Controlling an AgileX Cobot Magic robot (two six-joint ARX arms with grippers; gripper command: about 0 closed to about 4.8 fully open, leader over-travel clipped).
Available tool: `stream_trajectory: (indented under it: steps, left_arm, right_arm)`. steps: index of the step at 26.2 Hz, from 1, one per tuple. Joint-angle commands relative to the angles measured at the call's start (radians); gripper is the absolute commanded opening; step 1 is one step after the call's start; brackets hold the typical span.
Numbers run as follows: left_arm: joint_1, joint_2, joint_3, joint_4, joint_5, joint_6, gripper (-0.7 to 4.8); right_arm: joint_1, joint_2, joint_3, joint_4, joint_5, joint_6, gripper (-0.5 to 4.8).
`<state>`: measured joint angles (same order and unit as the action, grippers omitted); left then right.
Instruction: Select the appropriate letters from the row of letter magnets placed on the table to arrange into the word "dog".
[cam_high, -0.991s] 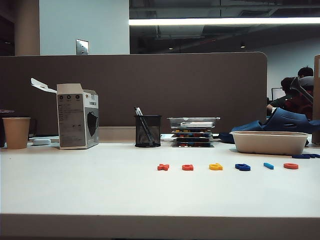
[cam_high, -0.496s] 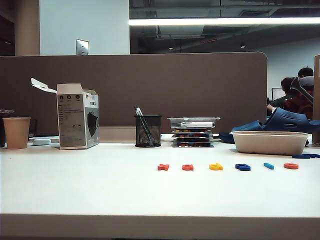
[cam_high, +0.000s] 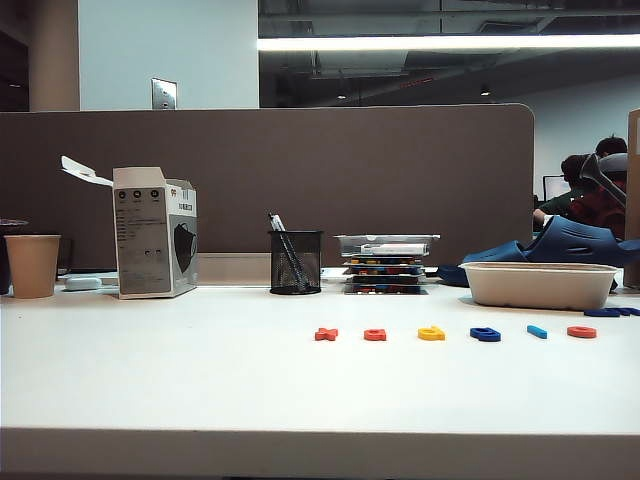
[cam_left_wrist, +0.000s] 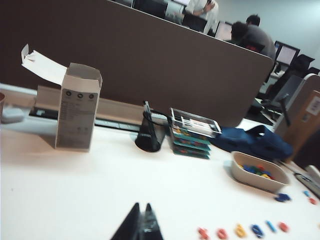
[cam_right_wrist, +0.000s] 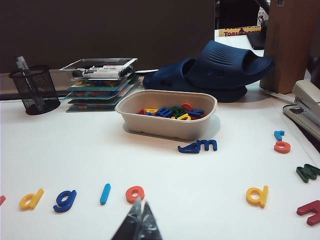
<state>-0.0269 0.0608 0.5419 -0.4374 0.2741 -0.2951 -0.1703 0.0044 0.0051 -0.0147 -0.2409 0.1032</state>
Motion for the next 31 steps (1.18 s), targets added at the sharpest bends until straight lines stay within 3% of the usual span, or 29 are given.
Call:
stream_trajectory:
  steps: [1,11,17,21,26,27,31]
  left_arm:
    - [-0.002,0.121,0.224,-0.198,0.07,-0.016,-0.05]
    - [-0.004,0.517,0.76,-0.547,0.251,-0.02,-0.05]
    - [-0.147,0.687,0.989,-0.612,0.229,-0.084,-0.05]
    - [-0.285,0.799,1.103,-0.696,0.145,-0.223,-0.05]
    - [-0.46,0.888,1.133,-0.736,0.056,-0.345,-0.05]
    - [-0.535,0.913,1.133,-0.732,-0.024,-0.375,-0.05]
    - [-0.678,0.965,1.133,-0.702,-0.19,-0.416,-0.05]
  right_arm:
    - [0.001,-0.007,-0.005,0.019,-0.001,-0.003,0.0]
    - [0.001,-0.007,-0.005,0.014,-0.001,-0.003,0.0]
    - [0.001,-0.007,-0.005,0.007,-0.002,-0.003,0.0]
    - [0.001,-0.007,-0.005,0.0,-0.001,-0.003,0.0]
    - [0.0,-0.007,-0.005,-0.008,0.0,-0.003,0.0]
    - [0.001,-0.007,-0.005,-0.008,0.0,-0.003,0.0]
    - [0.0,-0.007,-0.005,-0.008,0.003,-0.003,0.0]
